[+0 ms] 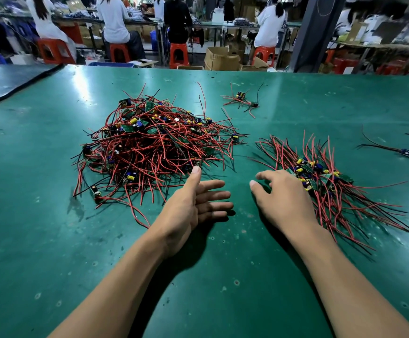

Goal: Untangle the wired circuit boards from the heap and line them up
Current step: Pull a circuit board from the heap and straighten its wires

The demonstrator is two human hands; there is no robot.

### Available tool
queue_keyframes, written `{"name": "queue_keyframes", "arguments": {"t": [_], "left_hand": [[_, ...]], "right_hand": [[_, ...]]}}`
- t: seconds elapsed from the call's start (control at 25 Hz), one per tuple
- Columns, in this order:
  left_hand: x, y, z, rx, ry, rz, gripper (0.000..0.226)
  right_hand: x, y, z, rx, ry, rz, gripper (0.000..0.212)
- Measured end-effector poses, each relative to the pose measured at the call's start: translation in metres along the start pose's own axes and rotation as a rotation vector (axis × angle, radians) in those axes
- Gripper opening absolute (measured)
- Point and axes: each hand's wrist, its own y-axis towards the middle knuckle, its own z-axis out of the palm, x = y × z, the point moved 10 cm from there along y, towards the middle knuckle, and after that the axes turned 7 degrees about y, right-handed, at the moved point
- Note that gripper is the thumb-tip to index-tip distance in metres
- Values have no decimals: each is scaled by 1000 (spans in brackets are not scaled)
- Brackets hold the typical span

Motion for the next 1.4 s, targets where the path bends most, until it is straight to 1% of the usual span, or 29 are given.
{"name": "queue_keyframes", "arguments": {"t": [0.2, 0.4, 0.48, 0.6, 0.64, 0.68, 0.76, 0.84, 1.0, 1.12, 1.16, 1.28, 1.32, 1.4], "left_hand": [[-2, -1, 0, 3, 1, -4, 63], [-6, -1, 0, -35, -71, -16, 62], [-7, -1, -1, -46, -98, -19, 62], [-8, 0, -3, -66, -123, -18, 59], [-9, 0, -4, -70, -126, -16, 59], [-10, 0, -5, -72, -127, -15, 59], [-10, 0, -6, -71, -133, -16, 58], [-10, 1, -6, -67, -144, -10, 57], [-12, 1, -6, -94, -150, 32, 47], [-14, -1, -11, -139, -118, 53, 36], [-14, -2, -13, -151, -114, 47, 33], [-14, -6, -11, -152, -75, 31, 30], [-13, -6, -11, -144, -59, 28, 30], [-12, -6, -10, -126, -59, 25, 26]], "right_hand": [[-2, -1, -7, -29, 16, 35, 37], [35, -7, 5, -61, 101, -76, 38], [48, -2, 20, -32, 100, -74, 44], [52, 25, 42, 57, 88, 5, 56], [53, 35, 46, 77, 75, 23, 56], [54, 43, 49, 80, 70, 31, 50], [57, 52, 50, 54, 83, 27, 30], [60, 49, 50, 36, 140, 12, 22], [64, 19, 46, 25, 307, -28, 17], [62, -6, 40, 77, 477, -16, 11], [63, -13, 35, 87, 512, -41, 13], [61, -29, 7, -2, 593, -155, 23], [58, -32, 5, 6, 660, -161, 24], [59, -37, 14, 87, 809, -128, 25]]}}
